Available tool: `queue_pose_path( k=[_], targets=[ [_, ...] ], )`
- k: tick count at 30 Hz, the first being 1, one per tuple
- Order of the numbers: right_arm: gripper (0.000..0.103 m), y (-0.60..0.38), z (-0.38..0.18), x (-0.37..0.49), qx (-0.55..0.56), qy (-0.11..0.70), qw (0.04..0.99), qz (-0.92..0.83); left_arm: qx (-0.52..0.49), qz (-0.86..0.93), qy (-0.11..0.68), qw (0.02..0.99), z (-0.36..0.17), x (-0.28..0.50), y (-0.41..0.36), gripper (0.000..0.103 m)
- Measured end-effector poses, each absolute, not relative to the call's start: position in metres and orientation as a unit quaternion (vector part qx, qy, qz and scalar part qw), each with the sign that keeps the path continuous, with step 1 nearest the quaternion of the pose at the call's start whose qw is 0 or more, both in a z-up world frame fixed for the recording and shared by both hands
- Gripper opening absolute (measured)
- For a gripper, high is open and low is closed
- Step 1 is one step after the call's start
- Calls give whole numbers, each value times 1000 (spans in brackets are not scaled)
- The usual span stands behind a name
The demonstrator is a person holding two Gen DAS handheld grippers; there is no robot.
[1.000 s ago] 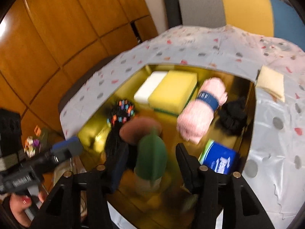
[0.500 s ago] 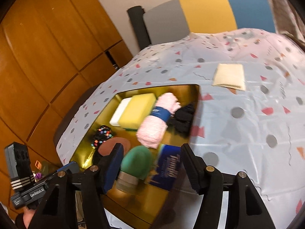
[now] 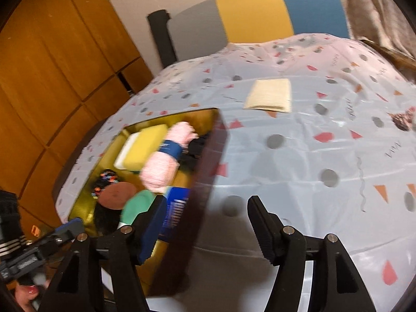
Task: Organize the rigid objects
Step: 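Lower the green brush into the tray and open the right tool, then move the right tool toward the pink scrunchie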
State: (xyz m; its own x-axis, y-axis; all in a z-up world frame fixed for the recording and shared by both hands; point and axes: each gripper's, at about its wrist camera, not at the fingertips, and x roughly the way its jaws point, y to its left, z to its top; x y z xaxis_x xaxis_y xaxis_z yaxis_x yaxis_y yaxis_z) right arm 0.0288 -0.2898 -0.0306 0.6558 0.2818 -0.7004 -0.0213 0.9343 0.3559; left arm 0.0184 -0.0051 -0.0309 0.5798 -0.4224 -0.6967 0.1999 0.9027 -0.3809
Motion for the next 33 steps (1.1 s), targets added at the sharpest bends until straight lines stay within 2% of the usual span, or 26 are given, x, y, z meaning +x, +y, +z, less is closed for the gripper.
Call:
queue_pose_path(
  k=[14,33],
  targets=[
    [69,-420,-54,11,196,421,883,-73,-93,-233,435,865,-20,25,-73,62],
    [73,-528,-68,26,181,421,876,-154,-24,-304,451,839,-14,36,-176,62]
  ],
)
